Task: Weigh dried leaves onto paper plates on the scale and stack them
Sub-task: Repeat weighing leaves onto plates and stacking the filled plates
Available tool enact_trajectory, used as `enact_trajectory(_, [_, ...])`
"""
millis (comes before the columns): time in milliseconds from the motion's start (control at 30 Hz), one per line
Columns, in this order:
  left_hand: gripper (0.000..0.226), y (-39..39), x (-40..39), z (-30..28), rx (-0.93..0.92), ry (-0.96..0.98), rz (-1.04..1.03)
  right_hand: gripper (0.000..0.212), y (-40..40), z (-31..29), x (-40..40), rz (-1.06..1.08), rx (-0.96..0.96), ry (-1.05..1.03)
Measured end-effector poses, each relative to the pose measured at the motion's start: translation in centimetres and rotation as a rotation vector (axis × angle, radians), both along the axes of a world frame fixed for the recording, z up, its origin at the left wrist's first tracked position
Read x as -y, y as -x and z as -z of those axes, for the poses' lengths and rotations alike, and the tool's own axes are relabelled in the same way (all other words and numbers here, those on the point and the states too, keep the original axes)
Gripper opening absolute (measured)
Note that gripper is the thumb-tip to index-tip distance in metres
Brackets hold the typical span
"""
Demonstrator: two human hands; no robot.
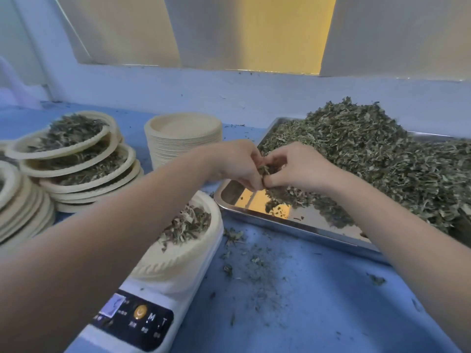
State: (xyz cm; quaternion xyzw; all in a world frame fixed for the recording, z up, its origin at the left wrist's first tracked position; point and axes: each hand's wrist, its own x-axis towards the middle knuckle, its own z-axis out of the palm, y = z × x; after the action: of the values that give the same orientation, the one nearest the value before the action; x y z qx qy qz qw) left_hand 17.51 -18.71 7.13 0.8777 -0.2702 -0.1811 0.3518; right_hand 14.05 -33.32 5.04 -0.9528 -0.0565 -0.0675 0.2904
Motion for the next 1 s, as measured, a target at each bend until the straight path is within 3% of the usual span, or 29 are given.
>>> enact_trajectory(200, [0.036,2.6,-8.1,-2.7,0.069,0.036,-0.151,0.021,0.6,-2.5,-7.1,-0.206,0.066,-0.101])
enact_trajectory(300, [0.043,4.0,-12.1,-2.7,0.001,0.034,-0.188,0.031,1.3,-2.8,-10.0,-0.362,-0.063,-0.16])
enact_trajectory(400, [0.041,5.1,-15.1,-2.6,-0.075,-0.04,-0.173,0.039,1.8,-2.9,-11.2,-0.454,-0.189,-0.075])
enact_trajectory(533, [0.031,5.5,-17.6,-2.3,-0.048,0.015,-0.233,0.028,2.0,-3.3,-11.0,-0.388,-0.149,-0.083])
enact_trajectory(700, [0.015,5.2,-17.6,-0.5,0.161,0.104,-0.335,0.023,1.9,-3.0,-11.0,-0.342,-0.081,-0.058])
enact_trajectory(1000, [0.011,4.5,-15.5,2.2,0.278,0.254,-0.373,0.016,1.7,-1.5,-11.6,-0.332,-0.007,-0.014])
